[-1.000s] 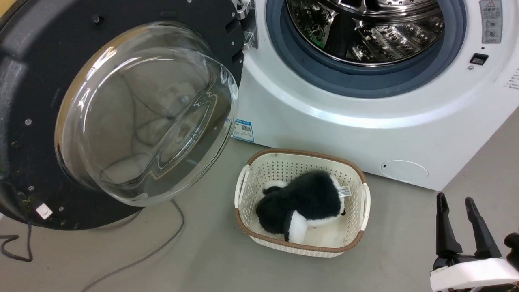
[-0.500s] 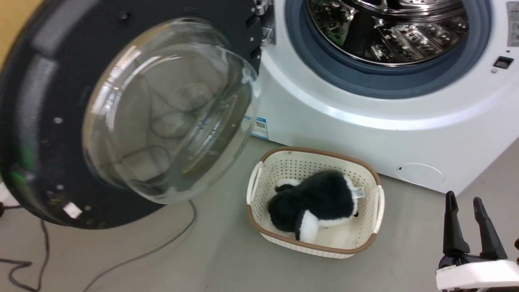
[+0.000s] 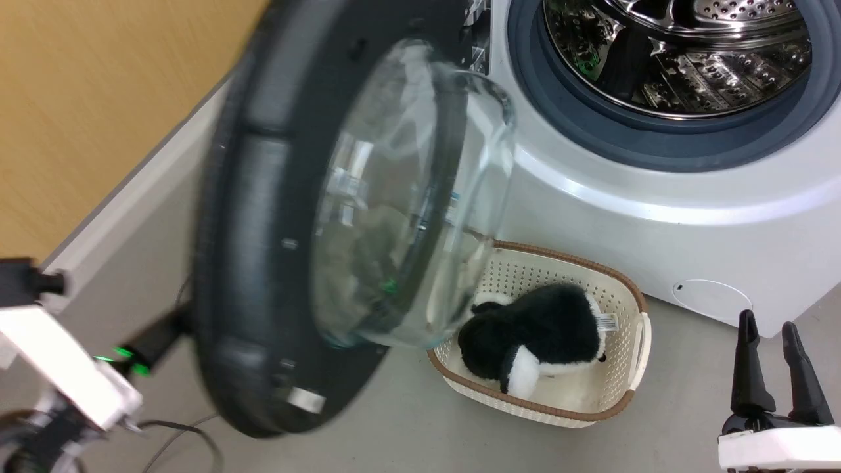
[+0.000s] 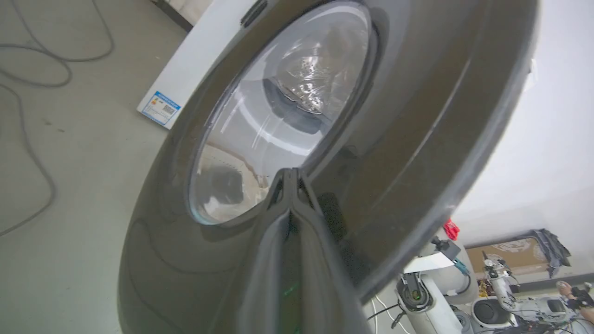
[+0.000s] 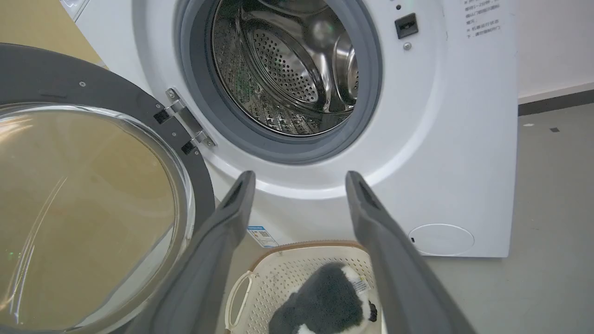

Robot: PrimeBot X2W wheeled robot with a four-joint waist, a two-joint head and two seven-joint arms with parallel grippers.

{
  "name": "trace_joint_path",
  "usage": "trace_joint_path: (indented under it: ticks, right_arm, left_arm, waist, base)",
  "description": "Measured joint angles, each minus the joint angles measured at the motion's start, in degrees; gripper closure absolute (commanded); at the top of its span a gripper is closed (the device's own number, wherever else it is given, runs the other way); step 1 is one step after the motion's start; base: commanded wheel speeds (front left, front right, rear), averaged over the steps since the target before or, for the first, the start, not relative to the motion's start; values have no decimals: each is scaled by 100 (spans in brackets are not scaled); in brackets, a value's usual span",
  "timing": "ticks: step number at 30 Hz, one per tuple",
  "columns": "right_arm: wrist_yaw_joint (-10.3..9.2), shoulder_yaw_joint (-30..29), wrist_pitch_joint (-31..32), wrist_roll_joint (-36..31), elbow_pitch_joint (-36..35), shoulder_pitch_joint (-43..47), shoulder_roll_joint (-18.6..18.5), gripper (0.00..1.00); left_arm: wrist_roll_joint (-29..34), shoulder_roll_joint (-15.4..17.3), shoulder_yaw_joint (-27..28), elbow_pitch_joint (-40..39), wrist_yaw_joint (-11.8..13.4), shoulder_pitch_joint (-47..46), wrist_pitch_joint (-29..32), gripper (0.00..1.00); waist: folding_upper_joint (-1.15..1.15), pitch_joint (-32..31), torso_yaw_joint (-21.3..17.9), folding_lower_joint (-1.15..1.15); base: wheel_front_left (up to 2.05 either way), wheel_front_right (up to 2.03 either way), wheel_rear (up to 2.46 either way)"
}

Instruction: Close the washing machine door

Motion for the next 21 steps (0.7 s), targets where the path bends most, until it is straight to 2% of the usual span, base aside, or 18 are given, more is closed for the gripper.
trace_joint_path:
  ticks: [5,10,16,21]
  right_arm:
    - [0,38,0,1,0,-2,0,0]
    - [0,98,-1,-3,-5,-10,3,0]
    - [0,93,-1,-4,-1,-34,5,0]
    - [0,85,-1,-11,-4,-141,7,0]
  left_arm:
    - [-96,-363,-523,-705,1,357,-133,100]
    - [-99,-765,-1185,-984,0,541,-446,100]
    - [103,-1312,-2240,-635,0,524,-1141,100]
    - [252,-1571,-3082,-113,0,144,-1975,100]
  waist:
    - [0,-15,-45,0]
    - [0,-3,-207,0]
    - [0,4,-518,0]
    - [0,19,-835,0]
  base:
    - [0,0,0]
    - [0,0,0]
    - [0,0,0]
    - [0,0,0]
